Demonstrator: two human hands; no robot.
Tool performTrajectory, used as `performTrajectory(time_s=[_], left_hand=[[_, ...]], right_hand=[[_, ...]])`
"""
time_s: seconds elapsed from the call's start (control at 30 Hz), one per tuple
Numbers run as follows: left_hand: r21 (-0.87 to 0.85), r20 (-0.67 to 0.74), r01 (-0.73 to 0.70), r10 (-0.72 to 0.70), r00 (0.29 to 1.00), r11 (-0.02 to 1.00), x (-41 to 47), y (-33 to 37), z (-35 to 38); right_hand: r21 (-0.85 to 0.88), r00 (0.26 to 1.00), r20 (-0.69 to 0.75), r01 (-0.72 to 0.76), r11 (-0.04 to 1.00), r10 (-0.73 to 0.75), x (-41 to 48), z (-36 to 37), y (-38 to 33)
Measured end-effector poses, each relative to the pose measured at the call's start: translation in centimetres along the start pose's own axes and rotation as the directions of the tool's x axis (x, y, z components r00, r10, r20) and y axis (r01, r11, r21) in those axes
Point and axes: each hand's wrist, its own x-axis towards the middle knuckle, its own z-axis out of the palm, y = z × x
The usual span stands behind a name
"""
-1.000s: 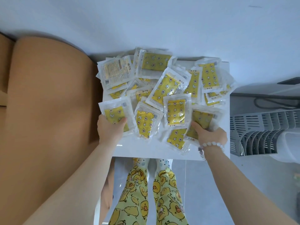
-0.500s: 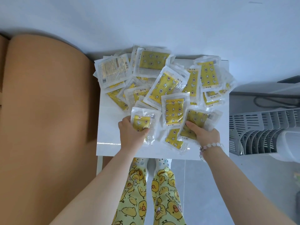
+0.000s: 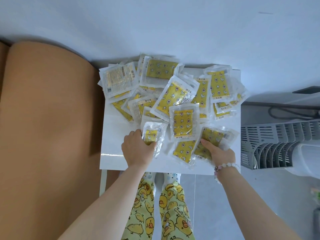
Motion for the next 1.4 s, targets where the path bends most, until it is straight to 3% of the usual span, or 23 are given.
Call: performTrajectory(time_s=[0.13, 0.23, 0.3, 0.47, 0.63, 0.77, 0.9, 0.97, 1.1, 1.3, 1.4], left_hand=[[-0.224, 0.130, 0.089, -0.061, 0.990, 0.971, -0.2, -1.1, -0.2], [-0.458, 0.267, 0.231, -0.115, 0.957, 0.858, -0.3, -2.3, -1.1], [-0.520, 0.384, 0.304, -0.100, 0.918, 0.798, -0.3, -3.0, -1.8], [-0.503, 0.451, 0.317, -0.068, 0.890, 0.804, 0.0, -3.8, -3.2], [-0.507, 0.519, 0.364, -0.061, 0.853, 0.781, 0.5, -4.2, -3.4], [-0.535, 0.532, 0.402, -0.074, 0.844, 0.743, 0.7, -4.0, -2.9], [-0.501, 0.552, 0.354, -0.024, 0.833, 0.790, 0.8, -3.7, -2.8], [-0.504, 0.551, 0.358, -0.027, 0.834, 0.786, 0.8, -3.7, -2.9], [-0.529, 0.541, 0.362, -0.024, 0.841, 0.767, 0.7, -3.8, -3.4], [-0.593, 0.508, 0.366, -0.019, 0.861, 0.717, 0.0, -3.2, -4.9], [-0.629, 0.511, 0.378, -0.005, 0.860, 0.679, -0.7, -2.2, -6.7]], right_hand=[[-0.090, 1.000, 0.012, 0.029, 0.996, -0.028, 0.0, 0.8, -0.8], [-0.191, 0.996, 0.028, 0.086, 0.978, -0.082, 0.5, 2.3, -2.0], [-0.304, 0.995, 0.028, 0.100, 0.947, -0.096, 0.9, 3.9, -2.8], [-0.425, 0.994, 0.003, 0.100, 0.900, -0.109, 1.8, 7.6, -3.6], [-0.436, 0.982, -0.133, 0.062, 0.898, -0.133, 2.4, 8.5, -3.0], [-0.435, 0.949, -0.212, 0.124, 0.892, -0.235, 2.0, 8.3, -2.5], [-0.474, 0.921, -0.256, 0.146, 0.868, -0.295, 0.9, 8.1, -2.3], [-0.415, 0.917, -0.272, 0.163, 0.895, -0.293, 0.4, 7.8, -2.5], [-0.283, 0.945, -0.216, 0.179, 0.942, -0.245, -0.6, 7.1, -2.9], [-0.348, 0.990, -0.072, 0.092, 0.933, -0.124, -2.5, 5.7, -4.5], [-0.274, 0.998, 0.028, 0.057, 0.960, -0.051, -3.9, 4.1, -5.4]])
